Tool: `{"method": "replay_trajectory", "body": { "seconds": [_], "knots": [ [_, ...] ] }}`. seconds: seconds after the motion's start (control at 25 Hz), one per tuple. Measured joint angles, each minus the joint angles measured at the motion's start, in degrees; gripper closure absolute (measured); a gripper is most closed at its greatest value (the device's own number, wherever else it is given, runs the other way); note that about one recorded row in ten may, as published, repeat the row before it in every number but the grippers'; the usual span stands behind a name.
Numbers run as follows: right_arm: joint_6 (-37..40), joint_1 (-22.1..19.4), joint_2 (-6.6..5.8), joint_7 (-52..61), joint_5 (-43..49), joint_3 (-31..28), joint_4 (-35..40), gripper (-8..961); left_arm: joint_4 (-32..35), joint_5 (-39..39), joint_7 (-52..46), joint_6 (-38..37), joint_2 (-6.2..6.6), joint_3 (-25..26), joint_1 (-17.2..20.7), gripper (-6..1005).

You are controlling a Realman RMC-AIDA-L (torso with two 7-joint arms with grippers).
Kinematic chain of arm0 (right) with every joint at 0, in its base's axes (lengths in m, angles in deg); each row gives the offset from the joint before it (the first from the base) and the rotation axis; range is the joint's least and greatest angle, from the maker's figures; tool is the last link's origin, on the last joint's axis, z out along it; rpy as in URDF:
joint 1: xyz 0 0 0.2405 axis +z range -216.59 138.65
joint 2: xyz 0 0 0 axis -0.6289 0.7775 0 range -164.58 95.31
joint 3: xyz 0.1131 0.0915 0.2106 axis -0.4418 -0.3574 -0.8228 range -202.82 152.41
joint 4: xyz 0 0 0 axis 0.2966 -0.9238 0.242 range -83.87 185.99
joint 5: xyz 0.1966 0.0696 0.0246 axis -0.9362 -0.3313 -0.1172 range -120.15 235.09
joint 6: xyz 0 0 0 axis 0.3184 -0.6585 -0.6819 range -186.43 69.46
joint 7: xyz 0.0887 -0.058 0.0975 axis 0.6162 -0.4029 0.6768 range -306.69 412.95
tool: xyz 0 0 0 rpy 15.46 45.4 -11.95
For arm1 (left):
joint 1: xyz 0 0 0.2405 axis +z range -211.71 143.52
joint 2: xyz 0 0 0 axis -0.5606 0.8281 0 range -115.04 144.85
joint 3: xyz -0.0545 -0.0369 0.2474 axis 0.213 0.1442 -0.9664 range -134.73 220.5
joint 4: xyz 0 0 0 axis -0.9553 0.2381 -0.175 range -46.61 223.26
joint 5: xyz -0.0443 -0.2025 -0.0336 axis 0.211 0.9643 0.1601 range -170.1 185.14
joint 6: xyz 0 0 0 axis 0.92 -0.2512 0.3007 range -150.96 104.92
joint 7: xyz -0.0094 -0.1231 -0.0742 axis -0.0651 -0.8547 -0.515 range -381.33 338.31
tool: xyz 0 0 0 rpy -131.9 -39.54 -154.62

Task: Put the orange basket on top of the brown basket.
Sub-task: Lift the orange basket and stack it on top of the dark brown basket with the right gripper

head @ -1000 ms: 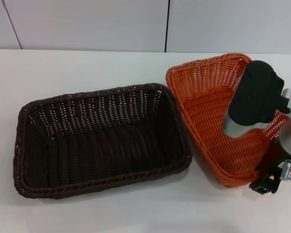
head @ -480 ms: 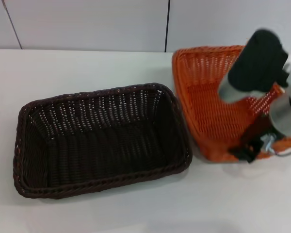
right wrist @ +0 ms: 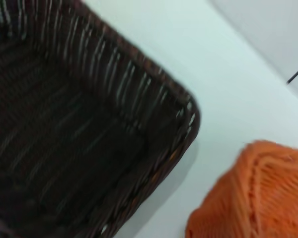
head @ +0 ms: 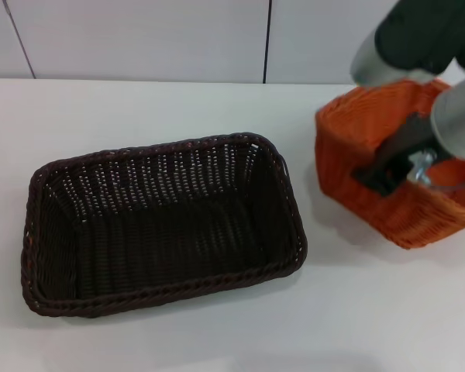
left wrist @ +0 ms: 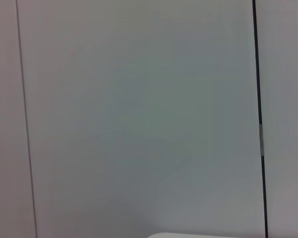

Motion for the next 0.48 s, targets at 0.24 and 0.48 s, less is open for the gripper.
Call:
{"method": "replay_trajectory", "body": {
  "seconds": [0.24,0.48],
  "knots": [
    [-1.43,3.82,-0.35,-0.40,1.25,-2.11,-3.11,800,0.00,-0.02,-0.20,0.04,0.00,-0.06,-0.09,181],
    [-2.00,7.50,-0.43,-6.91,2.46,0.77,-4.31,800,0.04,0.08,-0.24,0.29,-0.13,-0.43,-0.08,181]
  ]
}}
